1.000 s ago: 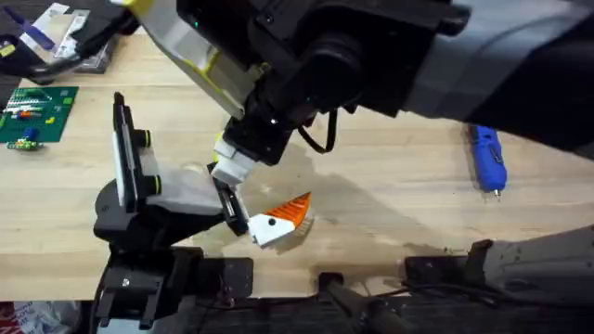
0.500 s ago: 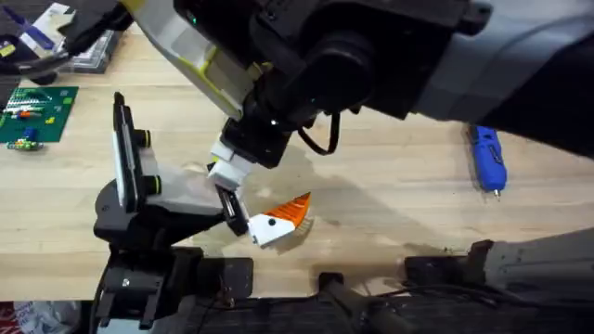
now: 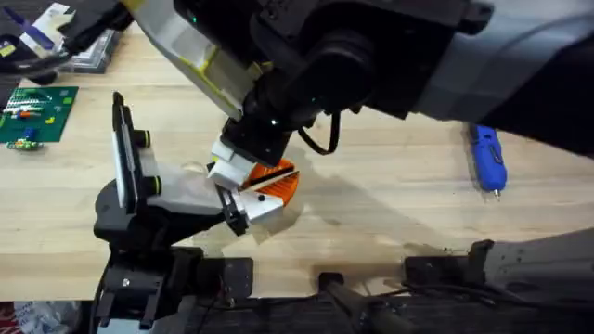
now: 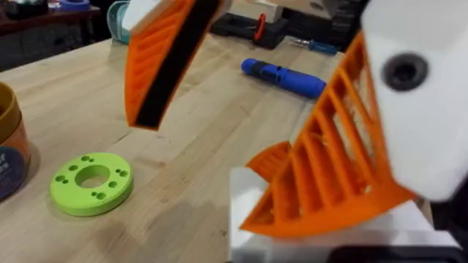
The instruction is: Pick up the gripper from the table and insert it into the empty holder that is missing its gripper. Then pick up a screw, insert it into the mounting hole, and use the screwdriver to tighten it. Finally, clean up the table by picking up the vegetable and placing it into the bucket.
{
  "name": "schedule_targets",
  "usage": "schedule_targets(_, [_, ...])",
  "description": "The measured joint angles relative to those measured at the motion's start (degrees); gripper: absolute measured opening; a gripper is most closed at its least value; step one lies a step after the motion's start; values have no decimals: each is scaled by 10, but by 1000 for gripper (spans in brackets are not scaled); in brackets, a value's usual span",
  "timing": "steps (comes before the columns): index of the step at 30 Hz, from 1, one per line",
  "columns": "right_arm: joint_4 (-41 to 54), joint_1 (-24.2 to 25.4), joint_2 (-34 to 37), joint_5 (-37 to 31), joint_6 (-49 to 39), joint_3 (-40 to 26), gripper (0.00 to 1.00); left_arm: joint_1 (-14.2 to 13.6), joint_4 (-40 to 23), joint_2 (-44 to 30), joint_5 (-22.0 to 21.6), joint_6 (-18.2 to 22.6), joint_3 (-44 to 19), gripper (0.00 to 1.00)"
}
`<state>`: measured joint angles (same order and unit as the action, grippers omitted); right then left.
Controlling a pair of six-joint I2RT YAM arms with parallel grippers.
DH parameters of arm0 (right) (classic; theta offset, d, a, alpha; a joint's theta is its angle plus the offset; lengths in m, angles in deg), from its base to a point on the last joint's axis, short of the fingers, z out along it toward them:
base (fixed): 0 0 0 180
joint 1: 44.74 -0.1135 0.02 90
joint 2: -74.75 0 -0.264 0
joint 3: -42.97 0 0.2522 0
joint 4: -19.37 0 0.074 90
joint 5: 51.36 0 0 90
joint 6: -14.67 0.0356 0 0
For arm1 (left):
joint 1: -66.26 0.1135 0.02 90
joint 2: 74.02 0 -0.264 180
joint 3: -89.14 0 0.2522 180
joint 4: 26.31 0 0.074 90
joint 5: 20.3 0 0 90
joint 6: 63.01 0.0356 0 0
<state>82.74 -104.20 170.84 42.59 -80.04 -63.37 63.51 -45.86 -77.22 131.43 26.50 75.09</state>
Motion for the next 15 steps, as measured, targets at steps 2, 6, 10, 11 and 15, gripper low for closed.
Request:
schedule_targets(2, [0, 0, 0, 0, 0, 0, 900, 0, 0, 0, 0, 0, 0, 143])
schedule_targets(6, [0, 0, 0, 0, 0, 0, 900, 0, 0, 0, 0, 1, 0, 10])
schedule_targets(10, [0, 0, 0, 0, 0, 0, 902, 0, 0, 0, 0, 1, 0, 8])
schedule_targets(11, [0, 0, 0, 0, 0, 0, 902, 0, 0, 0, 0, 1, 0, 8])
schedule_targets(15, [0, 0, 0, 0, 0, 0, 902, 0, 0, 0, 0, 1, 0, 7])
